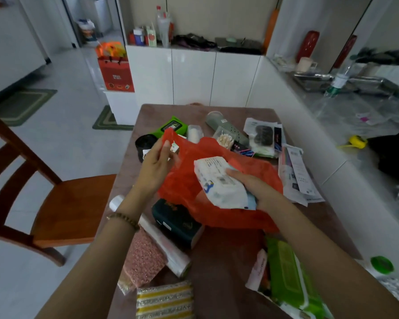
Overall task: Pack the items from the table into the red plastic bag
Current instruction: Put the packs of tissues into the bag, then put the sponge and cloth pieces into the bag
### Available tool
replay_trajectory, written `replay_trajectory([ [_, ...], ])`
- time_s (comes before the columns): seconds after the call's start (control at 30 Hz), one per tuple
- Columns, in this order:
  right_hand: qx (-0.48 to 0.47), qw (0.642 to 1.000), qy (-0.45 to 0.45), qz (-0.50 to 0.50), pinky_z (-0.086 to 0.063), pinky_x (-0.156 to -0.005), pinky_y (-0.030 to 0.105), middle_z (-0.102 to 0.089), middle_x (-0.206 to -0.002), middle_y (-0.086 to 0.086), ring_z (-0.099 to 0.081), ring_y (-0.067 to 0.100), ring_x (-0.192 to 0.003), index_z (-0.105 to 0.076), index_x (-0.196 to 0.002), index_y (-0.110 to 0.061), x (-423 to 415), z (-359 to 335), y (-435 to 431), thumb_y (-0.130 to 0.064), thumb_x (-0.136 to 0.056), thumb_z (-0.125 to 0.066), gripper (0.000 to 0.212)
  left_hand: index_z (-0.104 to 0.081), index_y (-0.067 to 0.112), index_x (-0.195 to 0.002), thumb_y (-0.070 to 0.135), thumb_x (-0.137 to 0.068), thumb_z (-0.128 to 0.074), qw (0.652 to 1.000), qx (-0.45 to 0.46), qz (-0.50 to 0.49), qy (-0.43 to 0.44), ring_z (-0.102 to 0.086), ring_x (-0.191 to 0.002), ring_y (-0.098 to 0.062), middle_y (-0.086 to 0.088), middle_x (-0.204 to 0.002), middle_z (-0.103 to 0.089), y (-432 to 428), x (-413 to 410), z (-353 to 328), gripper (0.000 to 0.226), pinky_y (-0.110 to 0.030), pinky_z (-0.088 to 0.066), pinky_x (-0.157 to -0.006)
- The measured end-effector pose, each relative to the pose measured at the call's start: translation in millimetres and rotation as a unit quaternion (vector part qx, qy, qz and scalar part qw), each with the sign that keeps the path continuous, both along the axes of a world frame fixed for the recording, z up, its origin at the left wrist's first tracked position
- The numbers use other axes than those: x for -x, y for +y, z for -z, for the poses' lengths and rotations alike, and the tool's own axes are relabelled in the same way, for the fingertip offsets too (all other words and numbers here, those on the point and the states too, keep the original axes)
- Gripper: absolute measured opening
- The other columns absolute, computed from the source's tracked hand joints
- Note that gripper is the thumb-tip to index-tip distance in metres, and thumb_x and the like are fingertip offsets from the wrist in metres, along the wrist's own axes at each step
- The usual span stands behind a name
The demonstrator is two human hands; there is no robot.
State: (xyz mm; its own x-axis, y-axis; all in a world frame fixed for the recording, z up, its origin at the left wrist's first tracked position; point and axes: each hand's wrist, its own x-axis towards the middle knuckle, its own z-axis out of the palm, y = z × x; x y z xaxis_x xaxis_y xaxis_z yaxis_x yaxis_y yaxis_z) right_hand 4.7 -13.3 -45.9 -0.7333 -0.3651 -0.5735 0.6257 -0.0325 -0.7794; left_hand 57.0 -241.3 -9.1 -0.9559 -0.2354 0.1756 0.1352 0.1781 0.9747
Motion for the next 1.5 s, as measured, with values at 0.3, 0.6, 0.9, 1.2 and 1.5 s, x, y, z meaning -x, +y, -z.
replay_trajectory([
  [0.3, -0.032, 0.981, 0.184, 0.044, -0.055, -0.067, 0.020, -0.069, -0.099, 0.003, -0.069, 0.014, -0.084, -0.064, -0.106, -0.013, -36.1, 23.6, -30.2, -0.011, -0.091, -0.057, 0.016, -0.046, 0.012, -0.131, 0.024, -0.103, -0.029, 0.998, 0.037, 0.044, -0.002, -0.043, -0.043, 0.001, -0.007, -0.074, -0.059, -9.8, -3.7, 16.6, 0.034, -0.007, -0.036, -0.049],
  [0.6, -0.190, 0.955, 0.091, -0.210, -0.046, -0.070, 0.007, -0.060, -0.098, -0.010, -0.058, 0.000, -0.089, -0.060, -0.106, -0.015, -135.4, 132.2, -27.9, -0.021, -0.075, -0.078, 0.036, -0.061, 0.011, -0.085, 0.024, -0.101, -0.039, 0.994, 0.002, -0.012, -0.111, -0.061, -0.060, -0.004, 0.000, -0.070, -0.064, -22.6, -46.9, 77.1, 0.030, -0.018, -0.051, -0.063],
  [0.9, -0.293, 0.898, 0.159, -0.287, -0.050, -0.088, 0.028, -0.060, -0.110, -0.002, -0.060, 0.016, -0.104, -0.053, -0.110, -0.016, -176.6, 163.8, -55.8, -0.028, -0.064, -0.084, 0.057, -0.057, 0.018, -0.116, 0.029, -0.099, -0.043, 0.982, 0.104, -0.024, -0.156, -0.054, -0.098, -0.005, 0.004, -0.109, -0.058, -52.0, -93.0, 116.7, 0.025, -0.012, -0.043, -0.085],
  [1.2, -0.043, 0.988, 0.057, -0.138, -0.057, -0.065, 0.022, -0.074, -0.088, -0.003, -0.071, 0.008, -0.075, -0.067, -0.100, -0.012, -153.6, 122.5, -78.5, -0.008, -0.080, -0.071, 0.021, -0.033, 0.027, -0.141, 0.063, -0.091, -0.026, 0.944, 0.042, -0.158, -0.286, -0.037, -0.136, -0.031, -0.008, -0.151, -0.035, -100.7, -164.1, 142.5, 0.062, -0.048, -0.033, -0.110],
  [1.5, -0.344, 0.856, 0.294, -0.252, -0.045, -0.097, 0.033, -0.060, -0.125, 0.003, -0.056, 0.023, -0.117, -0.051, -0.129, -0.013, -145.9, 127.2, -165.8, -0.058, -0.082, -0.055, 0.065, -0.048, 0.043, -0.106, 0.049, -0.094, -0.039, 0.922, -0.171, -0.061, -0.342, -0.060, -0.099, -0.011, 0.008, -0.116, -0.057, -70.7, -177.5, 138.3, 0.016, -0.028, -0.050, -0.082],
])
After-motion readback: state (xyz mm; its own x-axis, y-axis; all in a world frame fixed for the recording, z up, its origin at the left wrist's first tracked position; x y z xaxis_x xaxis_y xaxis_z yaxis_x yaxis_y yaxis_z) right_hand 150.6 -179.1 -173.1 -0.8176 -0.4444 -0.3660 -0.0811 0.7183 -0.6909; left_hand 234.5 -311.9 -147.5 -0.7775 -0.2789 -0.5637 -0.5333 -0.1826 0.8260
